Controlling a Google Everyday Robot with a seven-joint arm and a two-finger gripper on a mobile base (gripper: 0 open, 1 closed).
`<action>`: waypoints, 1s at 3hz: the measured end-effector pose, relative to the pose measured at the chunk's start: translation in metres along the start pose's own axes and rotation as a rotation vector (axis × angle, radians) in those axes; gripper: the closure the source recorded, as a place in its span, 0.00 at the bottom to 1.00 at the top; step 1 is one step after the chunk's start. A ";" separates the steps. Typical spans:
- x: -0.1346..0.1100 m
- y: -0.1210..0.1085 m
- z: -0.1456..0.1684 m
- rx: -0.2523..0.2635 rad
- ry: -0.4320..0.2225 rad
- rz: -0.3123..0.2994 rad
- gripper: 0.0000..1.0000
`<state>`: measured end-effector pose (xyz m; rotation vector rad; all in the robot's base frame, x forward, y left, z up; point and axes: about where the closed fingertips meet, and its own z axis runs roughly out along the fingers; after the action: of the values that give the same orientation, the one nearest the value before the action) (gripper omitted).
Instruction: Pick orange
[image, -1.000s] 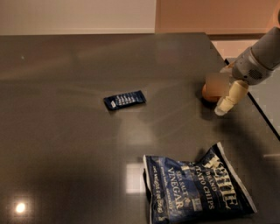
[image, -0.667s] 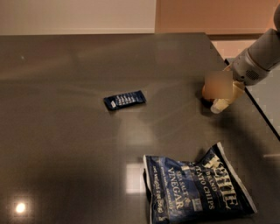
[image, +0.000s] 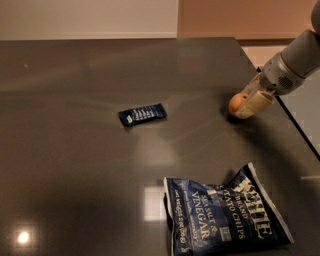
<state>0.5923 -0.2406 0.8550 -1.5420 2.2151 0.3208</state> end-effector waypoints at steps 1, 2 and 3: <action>-0.015 0.004 -0.012 -0.024 -0.014 -0.001 0.88; -0.044 0.012 -0.038 -0.047 -0.029 -0.021 1.00; -0.075 0.022 -0.070 -0.054 -0.058 -0.065 1.00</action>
Offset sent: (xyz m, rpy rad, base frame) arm -0.0212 0.0438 0.1175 0.0523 0.0445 0.0979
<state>0.5793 -0.1989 0.9507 -1.6090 2.1232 0.4027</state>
